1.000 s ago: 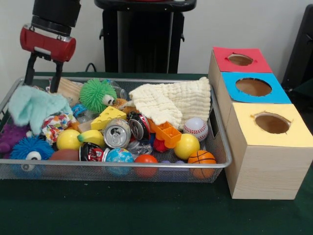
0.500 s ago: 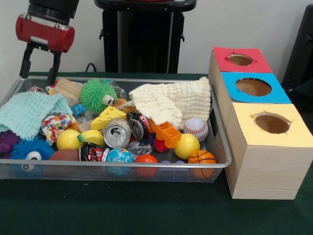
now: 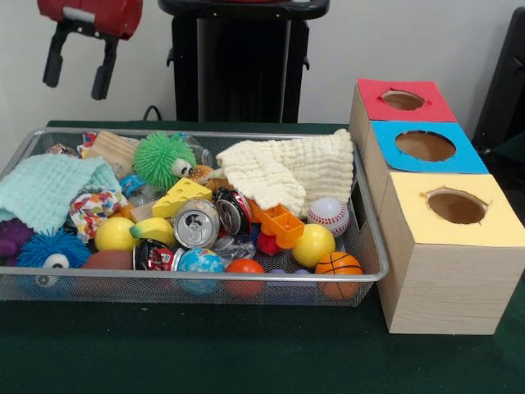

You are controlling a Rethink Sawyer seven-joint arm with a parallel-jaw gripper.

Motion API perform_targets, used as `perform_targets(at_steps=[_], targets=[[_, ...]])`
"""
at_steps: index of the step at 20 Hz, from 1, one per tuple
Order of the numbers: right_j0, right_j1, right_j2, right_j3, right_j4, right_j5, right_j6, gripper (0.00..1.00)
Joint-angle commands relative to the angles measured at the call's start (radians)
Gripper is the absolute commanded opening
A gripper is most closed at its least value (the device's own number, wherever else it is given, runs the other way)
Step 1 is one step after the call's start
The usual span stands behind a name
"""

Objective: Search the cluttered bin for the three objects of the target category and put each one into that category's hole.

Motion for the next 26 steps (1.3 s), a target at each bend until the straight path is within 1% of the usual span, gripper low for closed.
perform_targets(at_steps=[1,2,5,7,12,14,18,20,21,23,24,26], targets=[[0.054,-0.028,0.076,0.165,0.089,0.141,0.239,1.0],[0.067,-0.013,0.073,0.173,0.097,0.131,0.243,1.0],[0.086,0.044,0.081,0.208,0.119,0.054,0.275,1.0],[0.114,0.058,0.072,0.228,0.142,0.011,0.303,1.0],[0.209,0.066,0.024,0.251,0.206,-0.028,0.341,1.0],[0.265,0.078,-0.013,0.248,0.226,-0.04,0.347,1.0],[0.317,0.113,-0.019,0.266,0.266,-0.097,0.398,1.0],[0.34,0.138,-0.028,0.261,0.273,-0.108,0.396,1.0],[0.341,0.167,-0.022,0.258,0.268,-0.13,0.397,1.0],[0.35,0.236,-0.008,0.254,0.264,-0.206,0.422,1.0],[0.368,0.257,-0.023,0.248,0.268,-0.224,0.424,1.0],[0.382,0.293,-0.034,0.237,0.271,-0.262,0.433,1.0]])
